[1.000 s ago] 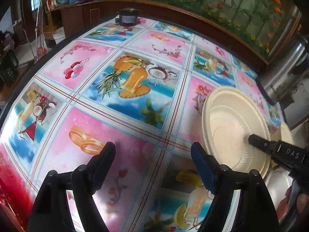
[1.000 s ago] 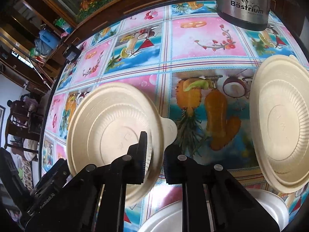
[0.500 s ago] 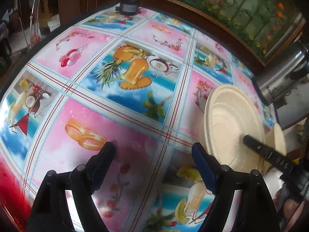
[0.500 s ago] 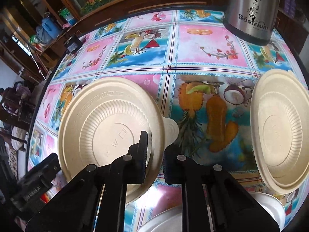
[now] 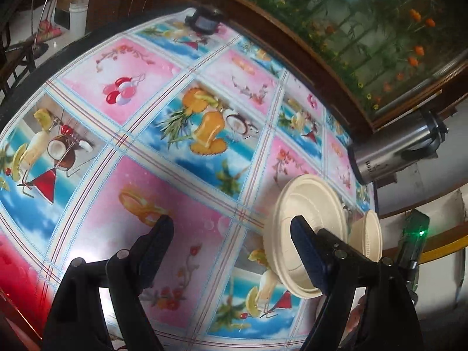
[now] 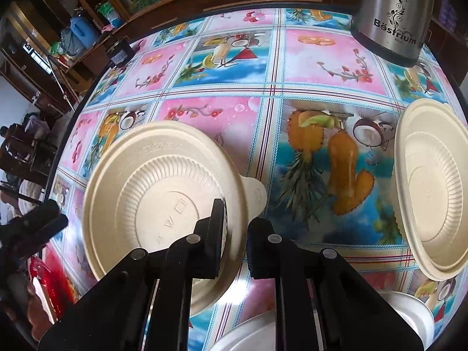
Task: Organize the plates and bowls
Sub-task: 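Lift both beige plates and carry them toward the red plate stack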
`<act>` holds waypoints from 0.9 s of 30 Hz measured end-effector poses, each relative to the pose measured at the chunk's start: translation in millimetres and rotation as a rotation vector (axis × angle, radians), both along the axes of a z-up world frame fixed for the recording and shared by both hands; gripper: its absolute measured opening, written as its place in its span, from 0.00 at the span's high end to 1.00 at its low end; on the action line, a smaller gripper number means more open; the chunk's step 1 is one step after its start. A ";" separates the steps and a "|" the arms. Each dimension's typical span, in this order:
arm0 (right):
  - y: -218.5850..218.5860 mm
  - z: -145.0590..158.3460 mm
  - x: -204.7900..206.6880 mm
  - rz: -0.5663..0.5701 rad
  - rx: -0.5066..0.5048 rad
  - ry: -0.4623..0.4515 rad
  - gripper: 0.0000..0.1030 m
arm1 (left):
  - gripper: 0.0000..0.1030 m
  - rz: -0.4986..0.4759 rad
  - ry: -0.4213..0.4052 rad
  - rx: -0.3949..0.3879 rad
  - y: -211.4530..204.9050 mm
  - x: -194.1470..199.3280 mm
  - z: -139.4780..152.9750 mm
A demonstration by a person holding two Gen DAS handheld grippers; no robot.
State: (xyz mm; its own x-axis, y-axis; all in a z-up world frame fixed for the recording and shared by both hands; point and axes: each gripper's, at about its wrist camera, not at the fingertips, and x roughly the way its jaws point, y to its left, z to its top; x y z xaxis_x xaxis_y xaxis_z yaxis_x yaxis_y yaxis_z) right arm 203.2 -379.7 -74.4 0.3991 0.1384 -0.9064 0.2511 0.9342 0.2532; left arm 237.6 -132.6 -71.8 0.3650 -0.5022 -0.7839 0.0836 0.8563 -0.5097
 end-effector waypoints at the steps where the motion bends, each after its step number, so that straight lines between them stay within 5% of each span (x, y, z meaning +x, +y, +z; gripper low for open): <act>1: 0.7 0.1 0.1 0.004 -0.001 -0.001 0.88 | 0.20 -0.017 0.006 0.000 -4.2 0.6 -2.4; 10: 17.3 -0.3 -2.8 0.055 0.012 -0.009 0.88 | 0.22 -0.102 0.039 0.025 -32.5 0.1 -26.4; 12: 18.1 -0.3 -2.9 0.052 0.010 -0.008 0.88 | 0.33 -0.081 0.008 0.014 -29.2 -1.3 -24.2; 14: 18.4 -0.8 -3.4 0.047 0.018 -0.005 0.88 | 0.66 -0.079 0.000 0.010 -27.2 -1.4 -24.0; 17: 20.5 -0.5 -4.8 0.040 0.020 -0.006 0.88 | 0.85 -0.085 0.011 0.000 -27.8 -0.6 -29.0; 20: 21.7 -0.4 -6.4 0.037 0.021 -0.006 0.88 | 0.93 -0.093 -0.008 -0.012 -29.0 -2.9 -26.8; 27: 21.8 1.2 -15.7 0.005 0.039 -0.012 0.88 | 0.93 -0.120 -0.124 0.057 -36.2 -19.2 -4.8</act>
